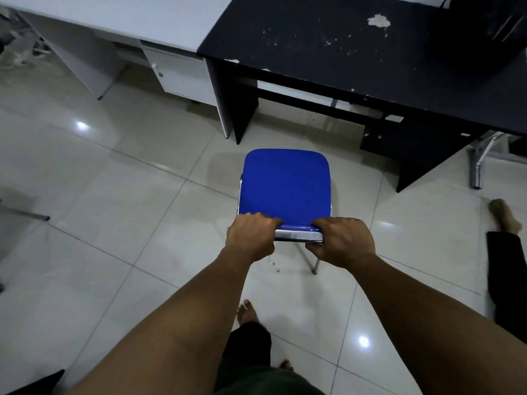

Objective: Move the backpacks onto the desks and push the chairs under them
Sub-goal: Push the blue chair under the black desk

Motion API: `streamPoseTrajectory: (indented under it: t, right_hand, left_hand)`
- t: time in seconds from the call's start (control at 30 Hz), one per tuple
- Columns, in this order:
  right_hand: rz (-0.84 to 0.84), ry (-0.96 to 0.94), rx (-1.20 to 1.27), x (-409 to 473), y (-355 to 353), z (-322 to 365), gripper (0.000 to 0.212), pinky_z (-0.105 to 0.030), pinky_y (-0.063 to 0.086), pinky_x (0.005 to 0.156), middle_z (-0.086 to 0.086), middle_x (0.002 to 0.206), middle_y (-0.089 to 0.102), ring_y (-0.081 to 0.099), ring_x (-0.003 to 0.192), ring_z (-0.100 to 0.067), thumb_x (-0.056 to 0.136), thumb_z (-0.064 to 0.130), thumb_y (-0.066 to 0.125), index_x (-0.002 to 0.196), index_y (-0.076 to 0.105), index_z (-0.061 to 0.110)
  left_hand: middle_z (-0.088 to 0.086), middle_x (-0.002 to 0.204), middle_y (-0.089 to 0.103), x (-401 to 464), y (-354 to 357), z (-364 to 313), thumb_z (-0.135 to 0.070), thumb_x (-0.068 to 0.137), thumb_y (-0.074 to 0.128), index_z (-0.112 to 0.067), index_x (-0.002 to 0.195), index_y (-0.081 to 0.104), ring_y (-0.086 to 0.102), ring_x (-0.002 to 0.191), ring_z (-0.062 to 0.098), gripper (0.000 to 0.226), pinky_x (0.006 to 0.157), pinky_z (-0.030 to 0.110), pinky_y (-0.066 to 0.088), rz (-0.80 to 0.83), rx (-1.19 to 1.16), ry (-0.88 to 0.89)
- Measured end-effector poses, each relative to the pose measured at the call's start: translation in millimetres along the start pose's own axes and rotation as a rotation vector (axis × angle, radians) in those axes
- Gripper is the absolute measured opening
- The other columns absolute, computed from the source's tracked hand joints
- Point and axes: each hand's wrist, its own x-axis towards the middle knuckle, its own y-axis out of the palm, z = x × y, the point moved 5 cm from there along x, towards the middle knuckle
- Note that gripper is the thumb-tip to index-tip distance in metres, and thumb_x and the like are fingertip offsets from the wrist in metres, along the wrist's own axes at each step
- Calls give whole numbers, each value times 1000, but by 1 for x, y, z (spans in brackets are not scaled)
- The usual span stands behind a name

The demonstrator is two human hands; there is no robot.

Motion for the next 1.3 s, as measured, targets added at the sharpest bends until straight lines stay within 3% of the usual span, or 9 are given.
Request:
streamPoseTrajectory:
  t: [0.37,0.53,0.73,1.3]
  right_hand:
    - [-11,42,-6,56,-12,-24,45,-24,48,59,13,82,70,63,65,-14,77,69,47,101,64,35]
    - [-39,50,-8,85,-18,-32,43,-24,48,59,12,81,71,63,64,-15,78,67,52,100,66,33]
    - [-75,50,-27,125,-25,-48,45,-27,50,59,10,80,72,64,63,-19,77,67,52,99,68,31]
    - [-66,68,-24,255,-50,-111,44,-24,47,56,10,76,69,60,59,-13,79,65,53,104,69,33]
  left_hand:
    - [-3,95,71,61,-6,25,-37,85,62,-33,124,57,68,82,24,39,74,38,58,13,-36,40]
    - [-5,82,70,93,-11,40,-32,79,63,-34,118,62,66,70,22,39,62,31,50,-13,-16,72]
    - [-4,77,69,137,-22,59,-29,77,62,-32,113,63,65,66,23,37,58,30,46,-23,5,98]
    - [-7,92,66,282,-47,108,-32,78,65,-38,120,55,61,77,19,44,65,33,53,19,-64,56]
